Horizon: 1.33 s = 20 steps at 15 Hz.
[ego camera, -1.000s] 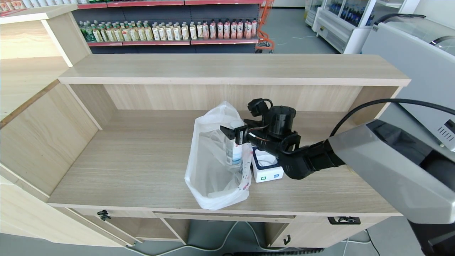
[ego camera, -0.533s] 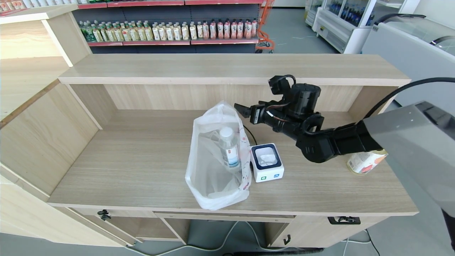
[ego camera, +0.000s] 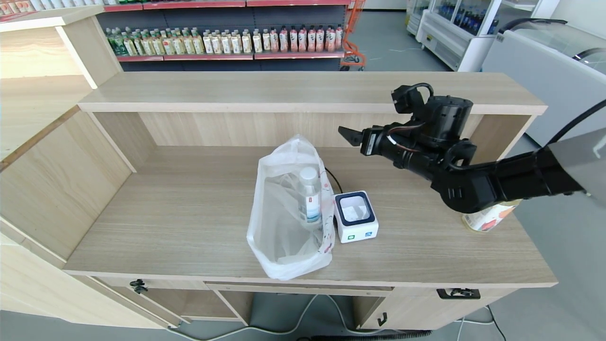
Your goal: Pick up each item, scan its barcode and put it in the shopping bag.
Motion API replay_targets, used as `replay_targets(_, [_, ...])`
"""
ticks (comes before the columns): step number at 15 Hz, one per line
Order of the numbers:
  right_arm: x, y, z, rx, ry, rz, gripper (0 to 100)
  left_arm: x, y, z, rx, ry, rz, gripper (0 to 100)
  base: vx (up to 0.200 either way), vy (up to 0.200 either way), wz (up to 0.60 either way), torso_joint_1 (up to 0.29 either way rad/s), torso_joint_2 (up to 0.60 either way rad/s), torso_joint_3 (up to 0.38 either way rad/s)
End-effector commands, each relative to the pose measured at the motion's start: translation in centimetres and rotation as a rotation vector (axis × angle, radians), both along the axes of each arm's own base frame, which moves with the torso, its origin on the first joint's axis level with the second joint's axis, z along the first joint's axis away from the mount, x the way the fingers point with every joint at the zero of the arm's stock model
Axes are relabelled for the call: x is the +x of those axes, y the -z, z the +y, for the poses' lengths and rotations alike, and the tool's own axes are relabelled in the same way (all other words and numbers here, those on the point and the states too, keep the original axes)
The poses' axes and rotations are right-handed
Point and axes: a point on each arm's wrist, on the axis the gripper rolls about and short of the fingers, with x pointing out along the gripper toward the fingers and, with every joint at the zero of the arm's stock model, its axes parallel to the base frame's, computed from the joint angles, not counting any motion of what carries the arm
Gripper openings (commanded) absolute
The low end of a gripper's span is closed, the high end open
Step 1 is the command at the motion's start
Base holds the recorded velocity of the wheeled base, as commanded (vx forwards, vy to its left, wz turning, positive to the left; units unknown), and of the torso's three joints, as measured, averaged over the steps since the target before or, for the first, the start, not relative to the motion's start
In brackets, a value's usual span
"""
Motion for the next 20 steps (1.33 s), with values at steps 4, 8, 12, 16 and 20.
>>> replay_targets(4, [-6.3,2.3,-7.1,-0.074,0.213,0.117,100,0.0,0.0,0.0,-0.001,0.000,0.001,100,0.000,-0.050,0.00,0.001,0.00,-0.001])
replay_targets(8, [-7.3,4.0,-9.8,-0.079,0.318,0.135,100,0.0,0.0,0.0,-0.001,0.000,0.000,100,0.000,-0.200,0.00,0.004,0.00,0.004])
replay_targets(12, [-7.6,4.1,-10.6,-0.085,0.339,0.146,100,0.0,0.0,0.0,-0.001,0.000,0.001,100,0.000,-0.200,0.00,0.004,0.00,0.006])
replay_targets(16, [-9.3,5.3,-10.6,-0.130,0.328,0.192,100,0.0,0.0,0.0,-0.001,0.000,0.001,100,0.000,-0.200,0.00,0.002,0.01,0.005])
replay_targets(20, [-11.1,7.2,-11.1,-0.201,0.325,0.253,100,0.0,0.0,0.0,-0.001,0.000,0.000,100,0.000,-0.200,0.00,0.002,0.00,0.001])
